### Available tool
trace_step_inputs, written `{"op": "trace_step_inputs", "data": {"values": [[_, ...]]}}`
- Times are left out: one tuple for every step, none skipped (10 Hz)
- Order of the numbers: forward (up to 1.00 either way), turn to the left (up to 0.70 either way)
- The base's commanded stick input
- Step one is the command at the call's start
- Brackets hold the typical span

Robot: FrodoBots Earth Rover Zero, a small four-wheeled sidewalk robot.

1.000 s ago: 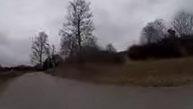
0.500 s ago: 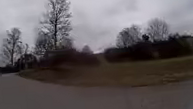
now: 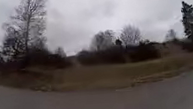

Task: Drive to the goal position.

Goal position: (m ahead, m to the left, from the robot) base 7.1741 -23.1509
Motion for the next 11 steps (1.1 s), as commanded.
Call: {"op": "trace_step_inputs", "data": {"values": [[0.23,-0.94],[0.23,-0.94],[0.23,-0.94],[0.23,-0.94],[0.23,-0.94],[0.24,-0.95],[0.24,-0.97],[0.24,-0.97],[0.24,-0.97],[0.25,-0.98],[0.24,-0.97]]}}
